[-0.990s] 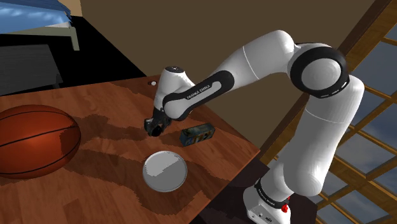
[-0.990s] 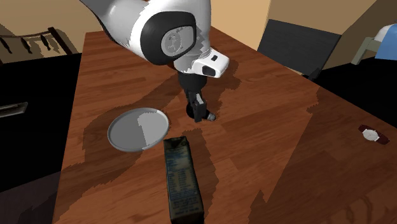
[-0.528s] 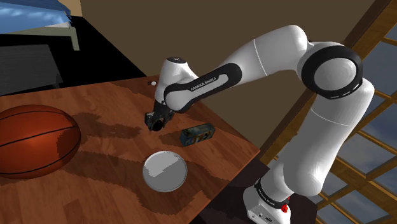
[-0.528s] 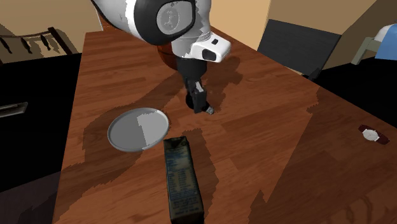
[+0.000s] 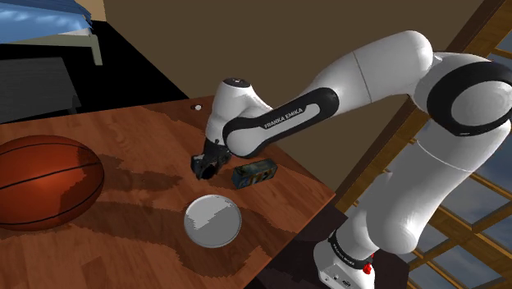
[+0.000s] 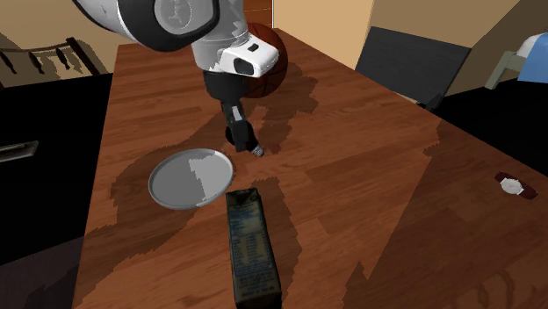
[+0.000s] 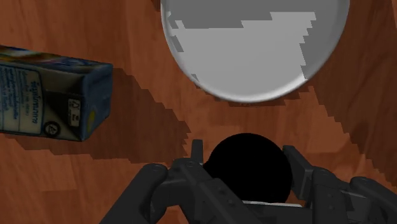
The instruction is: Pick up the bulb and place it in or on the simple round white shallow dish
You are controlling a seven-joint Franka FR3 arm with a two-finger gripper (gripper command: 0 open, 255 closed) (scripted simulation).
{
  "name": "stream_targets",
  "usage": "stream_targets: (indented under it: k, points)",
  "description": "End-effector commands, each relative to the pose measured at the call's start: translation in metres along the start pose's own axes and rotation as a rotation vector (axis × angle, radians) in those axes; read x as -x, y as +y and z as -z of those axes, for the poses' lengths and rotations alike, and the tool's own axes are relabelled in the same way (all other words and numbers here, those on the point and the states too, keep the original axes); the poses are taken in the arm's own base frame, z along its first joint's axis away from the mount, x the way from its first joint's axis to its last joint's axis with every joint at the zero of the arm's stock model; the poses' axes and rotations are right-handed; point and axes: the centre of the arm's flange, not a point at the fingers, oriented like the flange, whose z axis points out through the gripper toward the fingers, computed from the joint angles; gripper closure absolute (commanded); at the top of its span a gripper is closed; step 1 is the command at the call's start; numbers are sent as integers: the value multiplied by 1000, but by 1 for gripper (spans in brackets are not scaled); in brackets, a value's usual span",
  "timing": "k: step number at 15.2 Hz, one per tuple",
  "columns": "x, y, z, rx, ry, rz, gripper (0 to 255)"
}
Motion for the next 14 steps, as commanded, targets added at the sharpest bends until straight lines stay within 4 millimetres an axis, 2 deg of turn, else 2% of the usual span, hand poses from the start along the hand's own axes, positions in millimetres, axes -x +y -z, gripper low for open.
stream_targets:
  k: [1,9,14]
  points:
    - [26,-7,2,0,1,-1,255]
    - [130,-34,8,0,1,-1,255]
    - [131,-32,-19,0,1,-1,255]
